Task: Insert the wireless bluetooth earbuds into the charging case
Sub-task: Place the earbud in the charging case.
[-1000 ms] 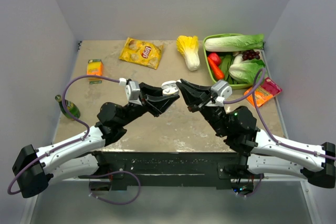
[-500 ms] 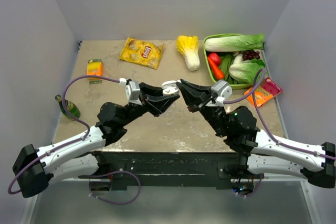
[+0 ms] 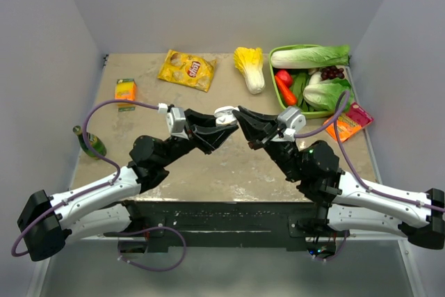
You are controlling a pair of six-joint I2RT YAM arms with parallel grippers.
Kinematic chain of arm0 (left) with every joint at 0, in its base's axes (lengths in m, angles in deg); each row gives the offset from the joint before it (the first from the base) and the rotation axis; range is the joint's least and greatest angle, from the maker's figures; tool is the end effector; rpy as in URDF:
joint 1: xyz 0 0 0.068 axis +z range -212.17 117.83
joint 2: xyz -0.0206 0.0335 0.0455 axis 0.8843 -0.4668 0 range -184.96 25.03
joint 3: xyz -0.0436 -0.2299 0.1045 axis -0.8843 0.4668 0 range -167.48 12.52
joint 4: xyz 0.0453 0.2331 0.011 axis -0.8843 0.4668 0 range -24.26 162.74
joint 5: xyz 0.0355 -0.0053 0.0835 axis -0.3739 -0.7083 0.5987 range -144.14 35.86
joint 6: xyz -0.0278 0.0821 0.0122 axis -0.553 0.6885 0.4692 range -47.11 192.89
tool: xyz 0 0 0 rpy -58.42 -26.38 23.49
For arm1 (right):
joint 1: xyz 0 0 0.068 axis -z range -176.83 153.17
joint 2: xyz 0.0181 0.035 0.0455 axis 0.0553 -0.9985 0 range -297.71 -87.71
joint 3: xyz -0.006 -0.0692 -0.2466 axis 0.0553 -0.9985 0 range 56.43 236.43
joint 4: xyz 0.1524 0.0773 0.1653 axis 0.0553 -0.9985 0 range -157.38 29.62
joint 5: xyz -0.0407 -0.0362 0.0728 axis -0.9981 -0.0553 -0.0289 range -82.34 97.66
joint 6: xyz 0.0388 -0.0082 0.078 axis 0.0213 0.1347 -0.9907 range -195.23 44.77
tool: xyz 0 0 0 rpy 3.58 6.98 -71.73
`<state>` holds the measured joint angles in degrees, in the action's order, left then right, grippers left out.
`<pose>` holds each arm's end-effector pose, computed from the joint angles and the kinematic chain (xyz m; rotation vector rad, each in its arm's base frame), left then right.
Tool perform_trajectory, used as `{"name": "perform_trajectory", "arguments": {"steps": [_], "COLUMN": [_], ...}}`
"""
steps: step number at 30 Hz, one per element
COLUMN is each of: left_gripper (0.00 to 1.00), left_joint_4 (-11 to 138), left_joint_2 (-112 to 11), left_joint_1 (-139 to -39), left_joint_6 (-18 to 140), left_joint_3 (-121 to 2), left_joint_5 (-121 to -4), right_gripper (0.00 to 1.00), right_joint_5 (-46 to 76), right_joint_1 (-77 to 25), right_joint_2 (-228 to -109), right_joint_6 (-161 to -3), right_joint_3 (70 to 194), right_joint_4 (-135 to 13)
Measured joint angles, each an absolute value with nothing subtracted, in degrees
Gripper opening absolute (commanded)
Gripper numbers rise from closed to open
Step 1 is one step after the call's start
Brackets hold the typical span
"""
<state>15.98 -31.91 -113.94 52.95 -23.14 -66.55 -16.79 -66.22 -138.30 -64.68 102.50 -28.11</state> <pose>0.1375 -0.2015 0.3681 0.5175 1.0490 -1.2336 0.1056 0.1898 0.4140 -0.4007 1.0873 0.6814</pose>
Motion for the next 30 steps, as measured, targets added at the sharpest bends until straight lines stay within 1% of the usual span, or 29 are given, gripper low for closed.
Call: {"name": "perform_trajectory", "arguments": {"steps": [6,12,19,27,30], "left_gripper": [0.00,0.00,0.00,0.00,0.00], "left_joint_4": [15.3,14.5,14.3,13.9,13.9], "left_joint_2": [-32.0,-32.0,-32.2,-32.6,-32.8], "left_joint_1": [-113.9,-113.9,-113.9,-113.9,-113.9], "left_joint_6": [53.0,53.6,54.5,54.7,54.7], "left_joint_3": [-23.1,-23.1,-23.1,-23.1,-23.1], "left_joint_5": [-66.5,-66.5,-66.4,-66.1,-66.1], "right_gripper": [0.01,0.07,0.24,0.38,0.47], "right_joint_5": [-15.6,-15.2,-15.3,-15.6,-16.1], "right_joint_1": [-66.2,-66.2,-66.2,-66.2,-66.2], "right_joint_2": [-137.9,-137.9,-137.9,-138.0,-137.9], "right_joint_6": [-64.7,-64.8,-65.2,-66.1,-66.6], "right_joint_3": [104.1,106.1,107.0,107.0,107.0], "right_joint_4": [-31.7,-35.3,-37.5,-39.9,-40.1]}}
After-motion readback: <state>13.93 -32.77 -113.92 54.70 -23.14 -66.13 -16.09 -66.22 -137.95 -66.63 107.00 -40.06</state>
